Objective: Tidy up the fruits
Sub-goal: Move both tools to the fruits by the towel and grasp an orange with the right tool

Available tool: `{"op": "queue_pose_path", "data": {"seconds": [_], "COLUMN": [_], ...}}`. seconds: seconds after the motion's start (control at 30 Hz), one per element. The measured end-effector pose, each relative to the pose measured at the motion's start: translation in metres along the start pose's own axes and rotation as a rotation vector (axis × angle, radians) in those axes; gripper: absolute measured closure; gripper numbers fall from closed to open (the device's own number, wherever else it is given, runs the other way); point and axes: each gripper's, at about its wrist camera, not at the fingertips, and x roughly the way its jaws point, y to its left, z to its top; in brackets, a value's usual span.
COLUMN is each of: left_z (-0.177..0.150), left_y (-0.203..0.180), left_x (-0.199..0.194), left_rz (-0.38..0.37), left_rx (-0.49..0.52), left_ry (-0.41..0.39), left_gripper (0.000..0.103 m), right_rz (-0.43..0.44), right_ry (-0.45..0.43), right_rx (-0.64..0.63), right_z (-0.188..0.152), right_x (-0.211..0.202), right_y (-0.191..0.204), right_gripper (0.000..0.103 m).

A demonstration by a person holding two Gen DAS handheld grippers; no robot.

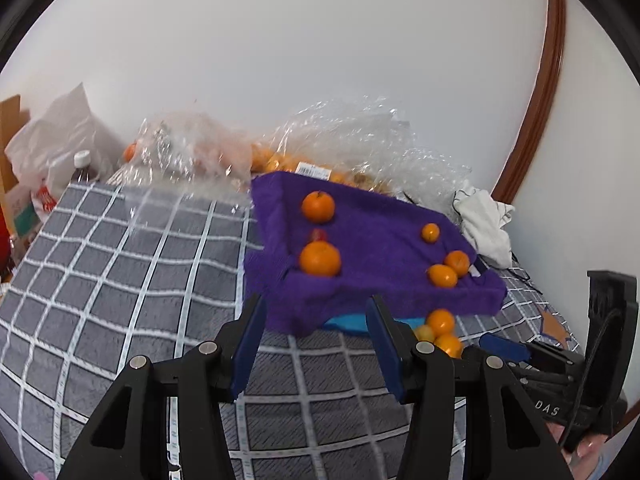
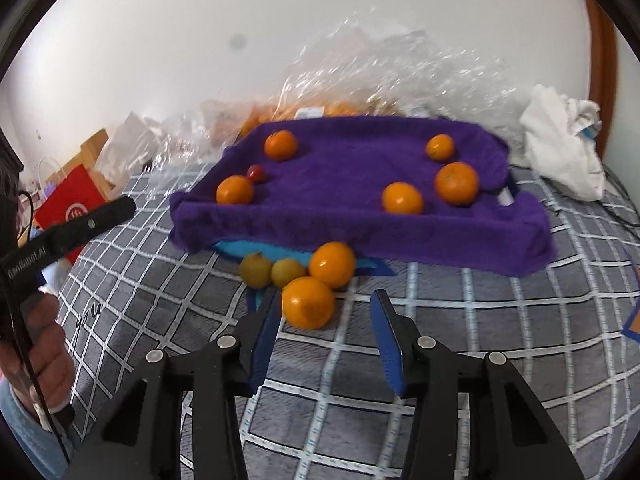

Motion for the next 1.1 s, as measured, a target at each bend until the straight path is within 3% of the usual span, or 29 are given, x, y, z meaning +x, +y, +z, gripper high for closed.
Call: {"op": "queue_pose_path", "data": {"seconds": [0.13, 0.33, 0.4, 0.67, 0.77, 0.87, 1.1], "left_z": [-0.007, -0.016, -0.017, -0.018, -0.018, -0.019, -0.021], "left_y": [0.004, -0.003, -0.006, 0.001, 0.001, -0.002, -0.003], "left_x": [0.011, 0.009, 0.011, 0.011, 0.012, 0.011, 0.016], "left_rz": [0.023, 0.041, 0.041, 0.034, 0.031, 0.014, 0.0], "left_rx": [0.004, 0.057, 0.074, 0.035, 0.036, 0.053, 0.048], "left_ry": [0.047, 0.043, 0.051, 0.065, 0.069, 0.071, 0.099], "left_gripper": [0.054, 0.053, 0.053, 0.053, 0.053, 0.054, 0.054], "right_rz": [0.003, 0.003, -0.001, -0.018, -0.042, -0.051, 0.048], "right_ry": [0.03, 0.051, 0.051, -0.02, -0.042, -0.048, -0.028], "right_rx": [-0.031, -0.022, -0.033, -0.014, -0.009, 0.015, 0.048], "right_z": [-0.004, -0.005, -0.005, -0.007, -0.009, -0.012, -0.02], "right_x": [0.011, 0.024, 0.026, 0.002, -0.011, -0.019, -0.022], "right_y": [0.005, 0.006, 0.008, -0.007, -0.025, -0.046, -0.062], "right_gripper": [0.056, 0.056, 0.069, 0.07, 0.08, 0.08, 0.072]}}
